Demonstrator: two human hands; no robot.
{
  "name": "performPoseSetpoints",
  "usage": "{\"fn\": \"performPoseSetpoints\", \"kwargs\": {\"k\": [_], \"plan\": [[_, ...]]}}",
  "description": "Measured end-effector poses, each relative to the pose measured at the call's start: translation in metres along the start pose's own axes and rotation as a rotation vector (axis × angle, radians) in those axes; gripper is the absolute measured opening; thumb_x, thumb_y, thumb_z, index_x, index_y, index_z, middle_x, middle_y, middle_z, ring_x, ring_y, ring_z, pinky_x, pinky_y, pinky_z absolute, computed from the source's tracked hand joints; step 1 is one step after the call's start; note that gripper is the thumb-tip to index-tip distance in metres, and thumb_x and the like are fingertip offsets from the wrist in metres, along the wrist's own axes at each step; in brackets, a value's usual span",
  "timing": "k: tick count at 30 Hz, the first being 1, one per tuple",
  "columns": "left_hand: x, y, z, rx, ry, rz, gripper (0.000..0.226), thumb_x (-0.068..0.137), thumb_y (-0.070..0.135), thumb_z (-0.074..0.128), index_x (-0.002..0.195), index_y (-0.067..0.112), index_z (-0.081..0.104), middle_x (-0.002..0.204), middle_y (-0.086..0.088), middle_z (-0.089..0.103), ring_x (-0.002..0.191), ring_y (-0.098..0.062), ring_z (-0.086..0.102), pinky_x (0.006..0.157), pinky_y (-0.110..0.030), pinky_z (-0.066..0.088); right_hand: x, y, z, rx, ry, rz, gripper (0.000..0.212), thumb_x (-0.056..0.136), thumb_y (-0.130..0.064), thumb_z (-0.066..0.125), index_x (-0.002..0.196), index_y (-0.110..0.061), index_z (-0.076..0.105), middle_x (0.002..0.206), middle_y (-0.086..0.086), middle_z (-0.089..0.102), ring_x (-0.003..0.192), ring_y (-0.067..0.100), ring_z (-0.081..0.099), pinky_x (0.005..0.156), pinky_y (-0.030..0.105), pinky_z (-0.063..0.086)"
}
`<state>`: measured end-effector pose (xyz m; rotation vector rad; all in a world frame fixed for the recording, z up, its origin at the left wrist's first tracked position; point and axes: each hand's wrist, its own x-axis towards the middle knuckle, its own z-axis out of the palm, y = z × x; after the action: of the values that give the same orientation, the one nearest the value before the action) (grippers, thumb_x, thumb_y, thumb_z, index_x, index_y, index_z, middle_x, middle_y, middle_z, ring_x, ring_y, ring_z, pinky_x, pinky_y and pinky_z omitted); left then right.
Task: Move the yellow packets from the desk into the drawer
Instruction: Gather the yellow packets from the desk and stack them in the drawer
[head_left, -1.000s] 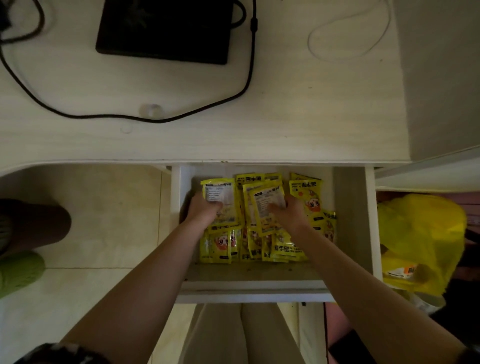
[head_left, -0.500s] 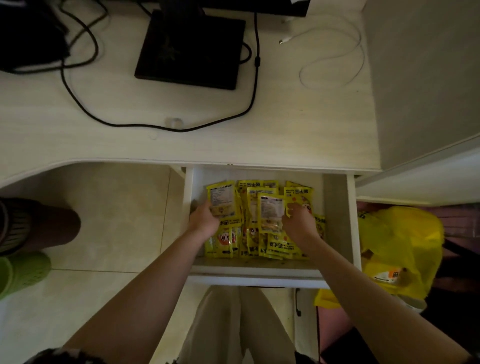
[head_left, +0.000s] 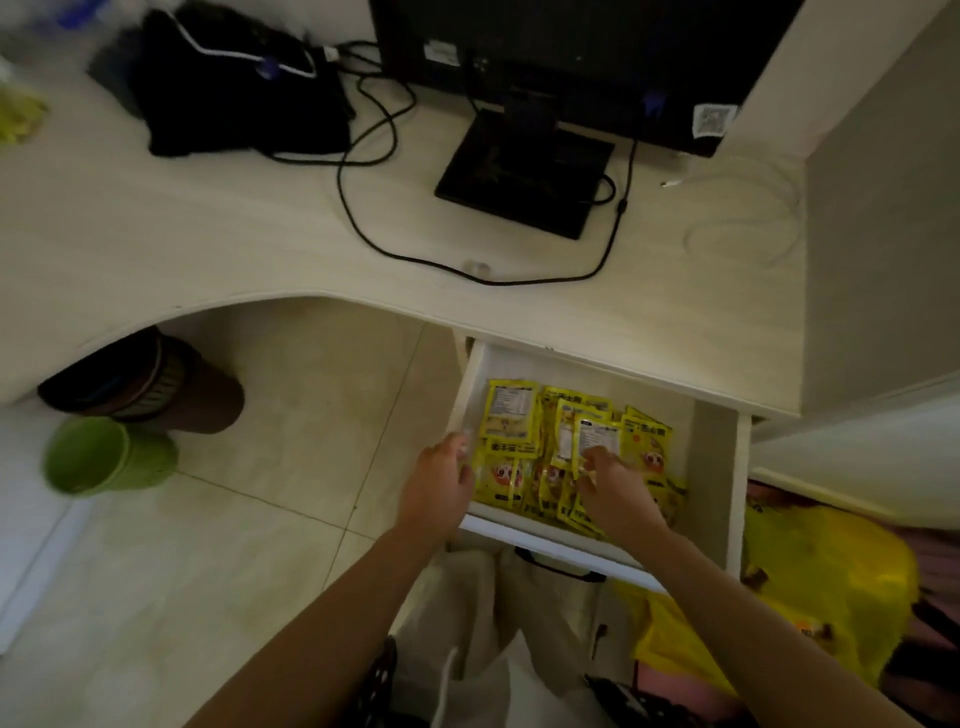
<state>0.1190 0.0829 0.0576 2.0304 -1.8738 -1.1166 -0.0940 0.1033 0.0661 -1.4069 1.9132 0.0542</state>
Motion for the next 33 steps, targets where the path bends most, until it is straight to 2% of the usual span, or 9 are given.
{"fn": "performPoseSetpoints", "kwargs": {"k": [4, 9, 14, 19, 24, 27, 30, 33], "plan": [[-0.02, -0.026, -0.019, 0.051, 0.085, -0.055, 0.03, 0.095, 0.023, 0.046, 0.125, 0.023, 0.051, 0.105, -0.003, 0.059, 0.092, -0.017, 0.058, 0.08, -0.034, 0.051, -0.002, -0.048, 0.018, -0.115, -0.039, -0.17, 0.03, 0.097, -0.023, 0.04, 0.124, -0.014, 0.046, 0.109, 0.01, 0.06, 0.094, 0.029, 0.063, 0.078, 0.043, 0.055], [-0.042, -0.068, -0.048, 0.034, 0.216, -0.141, 0.031, 0.096, 0.022, 0.047, 0.127, 0.023, 0.051, 0.103, -0.003, 0.06, 0.083, -0.013, 0.058, 0.074, -0.024, 0.049, -0.005, -0.112, 0.041, -0.251, -0.088, -0.372, 0.035, 0.097, -0.02, 0.039, 0.131, -0.014, 0.043, 0.126, 0.008, 0.053, 0.109, 0.025, 0.057, 0.084, 0.036, 0.052], [-0.057, -0.121, -0.09, 0.052, 0.308, -0.233, 0.029, 0.098, 0.029, 0.043, 0.125, 0.026, 0.051, 0.104, 0.003, 0.062, 0.083, -0.006, 0.057, 0.072, -0.017, 0.043, -0.005, -0.181, 0.073, -0.297, -0.126, -0.473, 0.034, 0.096, -0.022, 0.041, 0.129, -0.013, 0.044, 0.124, 0.01, 0.054, 0.11, 0.026, 0.055, 0.088, 0.038, 0.049], [-0.071, -0.179, -0.142, 0.128, 0.371, -0.327, 0.029, 0.099, 0.03, 0.041, 0.126, 0.025, 0.051, 0.102, 0.002, 0.065, 0.086, -0.012, 0.061, 0.074, -0.025, 0.053, -0.002, -0.259, 0.106, -0.36, -0.132, -0.507, 0.035, 0.097, -0.022, 0.038, 0.13, -0.014, 0.044, 0.124, 0.01, 0.054, 0.113, 0.028, 0.053, 0.091, 0.035, 0.043], [-0.075, -0.239, -0.198, 0.133, 0.43, -0.383, 0.03, 0.098, 0.031, 0.041, 0.125, 0.024, 0.051, 0.103, 0.002, 0.066, 0.095, -0.014, 0.059, 0.074, -0.029, 0.053, 0.004, -0.333, 0.138, -0.326, -0.128, -0.597, 0.03, 0.097, -0.02, 0.038, 0.123, -0.01, 0.049, 0.114, 0.01, 0.06, 0.104, 0.025, 0.056, 0.084, 0.033, 0.044], [-0.07, -0.27, -0.232, 0.125, 0.472, -0.425, 0.028, 0.096, 0.031, 0.043, 0.122, 0.024, 0.052, 0.099, 0.002, 0.067, 0.094, -0.015, 0.059, 0.072, -0.031, 0.053, 0.009, -0.378, 0.145, -0.336, -0.117, -0.662, 0.036, 0.098, -0.022, 0.037, 0.132, -0.011, 0.045, 0.119, 0.01, 0.058, 0.106, 0.024, 0.056, 0.086, 0.031, 0.043], [-0.061, -0.295, -0.264, 0.125, 0.515, -0.46, 0.027, 0.096, 0.032, 0.044, 0.12, 0.025, 0.053, 0.096, 0.002, 0.066, 0.09, -0.014, 0.059, 0.069, -0.031, 0.054, 0.018, -0.423, 0.148, -0.327, -0.09, -0.724, 0.036, 0.1, -0.022, 0.036, 0.132, -0.01, 0.047, 0.119, 0.009, 0.06, 0.105, 0.023, 0.057, 0.084, 0.028, 0.042], [-0.047, -0.314, -0.295, 0.133, 0.559, -0.478, 0.026, 0.095, 0.031, 0.045, 0.118, 0.024, 0.055, 0.094, 0.001, 0.066, 0.09, -0.015, 0.059, 0.068, -0.032, 0.053, 0.034, -0.467, 0.151, -0.318, -0.084, -0.747, 0.035, 0.1, -0.022, 0.035, 0.13, -0.01, 0.049, 0.12, 0.011, 0.06, 0.105, 0.024, 0.058, 0.087, 0.031, 0.045]]}}
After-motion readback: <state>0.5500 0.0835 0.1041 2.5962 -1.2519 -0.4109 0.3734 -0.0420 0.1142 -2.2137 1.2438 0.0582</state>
